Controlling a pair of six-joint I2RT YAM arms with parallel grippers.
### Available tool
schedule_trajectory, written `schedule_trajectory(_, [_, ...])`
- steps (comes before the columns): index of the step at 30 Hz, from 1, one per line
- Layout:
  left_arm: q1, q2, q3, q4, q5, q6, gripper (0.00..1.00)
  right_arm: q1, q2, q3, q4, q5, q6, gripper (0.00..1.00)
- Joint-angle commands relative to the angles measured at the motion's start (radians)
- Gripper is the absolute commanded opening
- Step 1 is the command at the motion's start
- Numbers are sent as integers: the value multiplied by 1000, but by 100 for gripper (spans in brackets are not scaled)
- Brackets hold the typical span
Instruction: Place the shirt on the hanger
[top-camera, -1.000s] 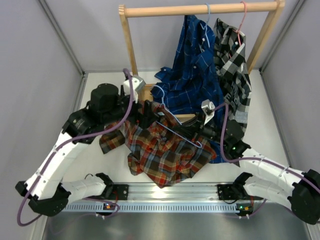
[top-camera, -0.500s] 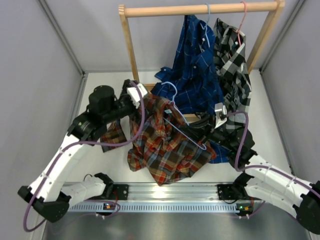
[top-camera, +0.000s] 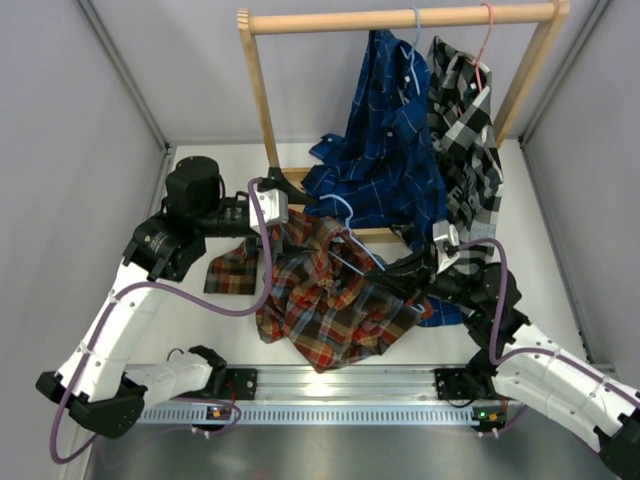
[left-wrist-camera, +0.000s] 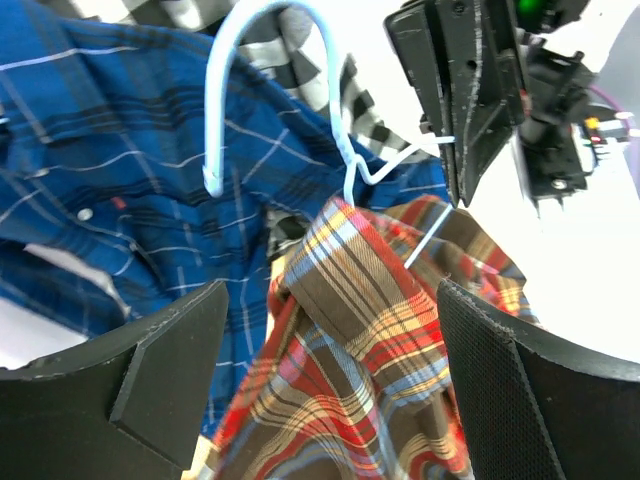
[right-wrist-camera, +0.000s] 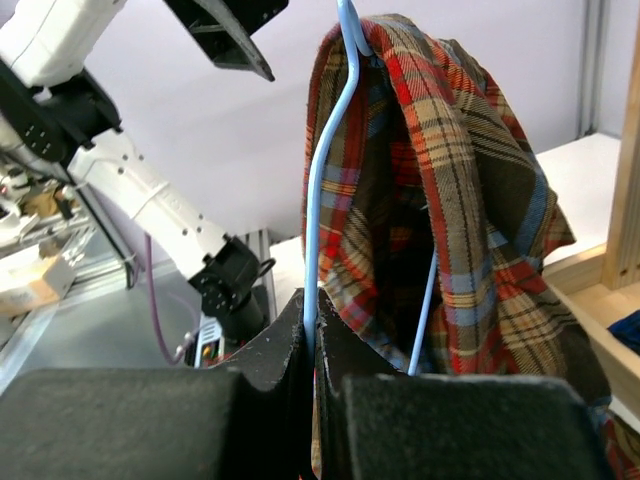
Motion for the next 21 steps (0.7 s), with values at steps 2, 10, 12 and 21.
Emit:
schedule_trajectory(2, [6, -14, 15, -35, 122, 55, 89, -8, -58, 60, -41, -91, -40, 0])
schedule_trajectory(10, [6, 15, -7, -55, 205, -5, 81, -8, -76, 108, -75, -199, -28, 0])
schedule_trajectory(12, [6, 22, -8, -87, 246, 1, 78, -8, -76, 118, -89, -208, -31, 0])
schedule_trajectory(21, [4, 45, -19, -115, 286, -24, 52, -8, -6, 207, -121, -301, -17, 0])
